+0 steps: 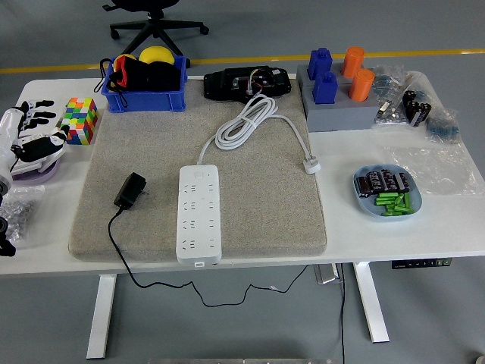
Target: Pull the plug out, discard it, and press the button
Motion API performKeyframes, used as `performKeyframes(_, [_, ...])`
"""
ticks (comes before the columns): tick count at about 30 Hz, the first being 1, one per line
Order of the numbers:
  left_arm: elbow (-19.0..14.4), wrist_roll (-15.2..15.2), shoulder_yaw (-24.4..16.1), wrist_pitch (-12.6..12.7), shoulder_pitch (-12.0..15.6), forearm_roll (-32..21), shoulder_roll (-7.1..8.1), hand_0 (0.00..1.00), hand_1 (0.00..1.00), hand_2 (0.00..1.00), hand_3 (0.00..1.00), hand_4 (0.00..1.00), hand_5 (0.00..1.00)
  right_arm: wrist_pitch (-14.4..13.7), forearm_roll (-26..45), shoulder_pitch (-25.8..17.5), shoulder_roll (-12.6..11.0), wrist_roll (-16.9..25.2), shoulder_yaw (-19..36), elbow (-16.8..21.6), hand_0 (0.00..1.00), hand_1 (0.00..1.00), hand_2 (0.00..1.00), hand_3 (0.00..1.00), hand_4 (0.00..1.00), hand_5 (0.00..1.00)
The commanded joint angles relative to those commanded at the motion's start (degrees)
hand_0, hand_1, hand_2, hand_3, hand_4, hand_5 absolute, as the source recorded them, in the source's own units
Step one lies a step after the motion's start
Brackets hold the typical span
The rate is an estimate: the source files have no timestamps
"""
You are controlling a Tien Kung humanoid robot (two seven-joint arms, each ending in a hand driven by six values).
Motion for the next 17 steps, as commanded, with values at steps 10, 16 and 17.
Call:
performKeyframes(10, [-0.1, 0.1, 0.2, -0.1, -0.5, -0.1, 0.2, 0.768, 0.738, 0.718, 0.784, 0.676, 0.178, 0.0, 0.4, 0.2, -0.4, 0.2, -0.8, 0.0, 0.806, 0.702, 0.681, 0.664, 0.77, 0.66])
performKeyframes(16, [-0.1, 0.2, 0.6, -0.2, -0.6, -0.2, 0.22, 0.768, 0.738, 0.718, 0.784, 0.676, 0.178, 0.0, 0.3, 0.1, -0.5, 0.1, -0.9, 0.0, 0.806, 0.702, 0.681, 0.664, 0.77, 0.66])
performKeyframes(17, [-0.1, 0.2, 0.6, -0.2, -0.6, -0.2, 0.22, 0.768, 0.738, 0.718, 0.784, 0.676, 0.178, 0.0, 0.3, 0.0, -0.5, 0.1, -0.9, 0.0, 0.806, 0.702, 0.681, 0.664, 0.77, 0.66])
